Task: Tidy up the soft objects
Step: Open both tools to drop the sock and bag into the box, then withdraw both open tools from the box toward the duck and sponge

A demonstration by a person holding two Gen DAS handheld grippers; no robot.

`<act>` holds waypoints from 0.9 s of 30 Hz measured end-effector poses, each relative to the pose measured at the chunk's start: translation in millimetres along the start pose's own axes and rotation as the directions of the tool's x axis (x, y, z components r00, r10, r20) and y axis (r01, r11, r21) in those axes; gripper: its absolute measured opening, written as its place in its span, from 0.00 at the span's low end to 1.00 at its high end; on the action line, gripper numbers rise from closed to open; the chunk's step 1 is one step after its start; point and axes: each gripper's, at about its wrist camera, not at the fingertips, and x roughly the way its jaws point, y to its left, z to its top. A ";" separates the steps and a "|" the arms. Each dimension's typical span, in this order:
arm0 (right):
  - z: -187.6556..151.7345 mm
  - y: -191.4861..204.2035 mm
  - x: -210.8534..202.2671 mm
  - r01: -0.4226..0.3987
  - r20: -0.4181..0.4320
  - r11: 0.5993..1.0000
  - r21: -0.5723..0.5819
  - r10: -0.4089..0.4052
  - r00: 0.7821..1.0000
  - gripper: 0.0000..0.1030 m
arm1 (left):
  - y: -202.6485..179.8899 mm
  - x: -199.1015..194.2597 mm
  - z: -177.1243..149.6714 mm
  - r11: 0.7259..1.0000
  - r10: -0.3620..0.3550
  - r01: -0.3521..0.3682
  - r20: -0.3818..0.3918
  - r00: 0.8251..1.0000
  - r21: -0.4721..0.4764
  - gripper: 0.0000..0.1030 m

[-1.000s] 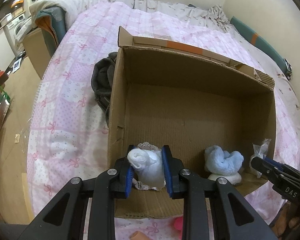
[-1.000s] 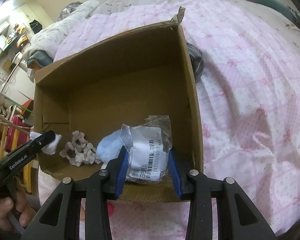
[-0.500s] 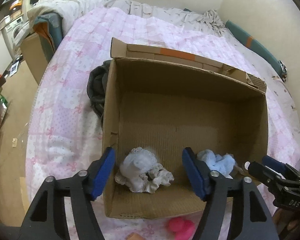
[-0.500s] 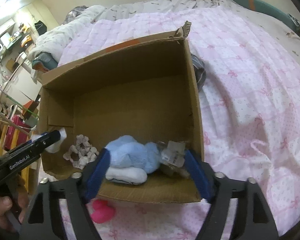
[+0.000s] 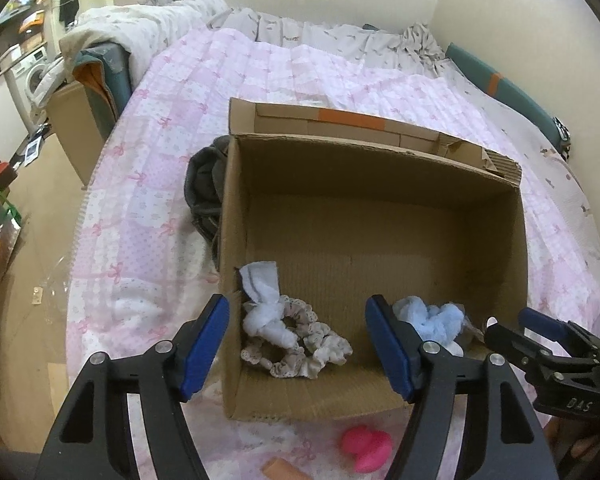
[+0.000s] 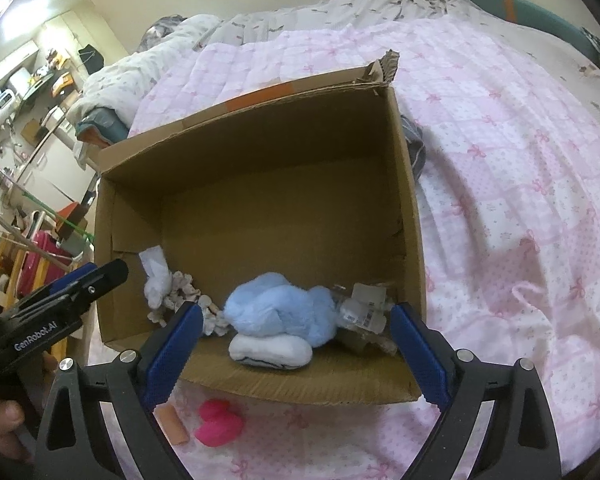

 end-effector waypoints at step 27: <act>-61.7 24.9 -57.8 0.081 0.055 0.996 0.040 -0.083 0.995 0.97 | 18.4 -55.5 -71.0 0.997 0.072 -0.072 -0.046 0.996 -0.001 0.66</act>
